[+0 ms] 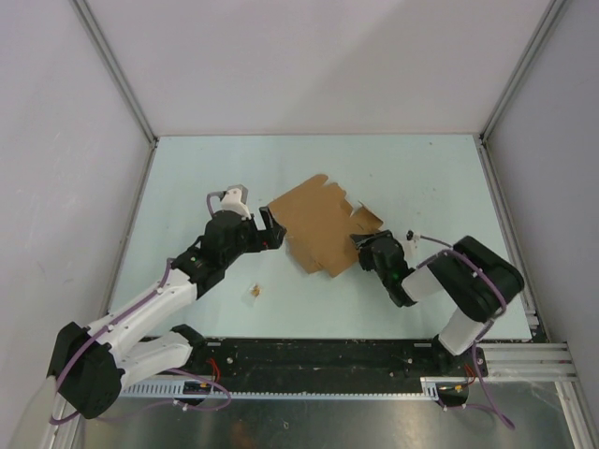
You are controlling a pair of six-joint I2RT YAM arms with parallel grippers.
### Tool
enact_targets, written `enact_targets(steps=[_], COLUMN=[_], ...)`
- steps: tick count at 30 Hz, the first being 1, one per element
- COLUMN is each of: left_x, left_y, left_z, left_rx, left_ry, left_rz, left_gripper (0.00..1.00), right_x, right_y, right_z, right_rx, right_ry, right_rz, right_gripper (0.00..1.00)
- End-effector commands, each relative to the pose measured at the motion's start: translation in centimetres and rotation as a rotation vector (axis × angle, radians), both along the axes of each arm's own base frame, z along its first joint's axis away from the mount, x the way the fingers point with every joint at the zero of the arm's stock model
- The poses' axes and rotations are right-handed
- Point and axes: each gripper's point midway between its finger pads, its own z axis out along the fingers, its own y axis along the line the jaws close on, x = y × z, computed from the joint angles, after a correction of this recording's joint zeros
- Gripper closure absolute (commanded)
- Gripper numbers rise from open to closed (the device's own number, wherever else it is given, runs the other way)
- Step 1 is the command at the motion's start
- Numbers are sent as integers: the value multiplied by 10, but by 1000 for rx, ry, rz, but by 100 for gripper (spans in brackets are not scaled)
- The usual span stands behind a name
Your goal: Fold the paper box
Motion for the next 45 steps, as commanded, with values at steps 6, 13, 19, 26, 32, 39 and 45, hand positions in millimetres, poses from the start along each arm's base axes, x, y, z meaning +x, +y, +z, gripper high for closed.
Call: enact_targets(steps=[6,13,19,26,32,39,45], left_x=[0,3,5,7,5,3,1], left_y=[3,6,5,4,2,-1,0], left_z=[0,4,4,4,4,5,18], left_rx=[-13,-16,-18,-10,-12,-17,-11], left_ry=[-7,-17,-12,-10,-7,0,-20], left_rz=[4,10,9,-2,-18,-45,-64], left_gripper=[0,0,0,0,0,0,1], right_x=[-30,-32,-30,-19,-5,-8,0], right_y=[15,8,-4,-27,-61,-56,-58], right_z=[-61,-52,-37,6,43,51,73], right_rx=[6,-44,-184,-361,-399,-452,-442], right_ry=[61,45,73,57,81,242,202], right_rz=[358,386,428,541,705,1025,1148], right_gripper=[71,77,93,97,97,100,100])
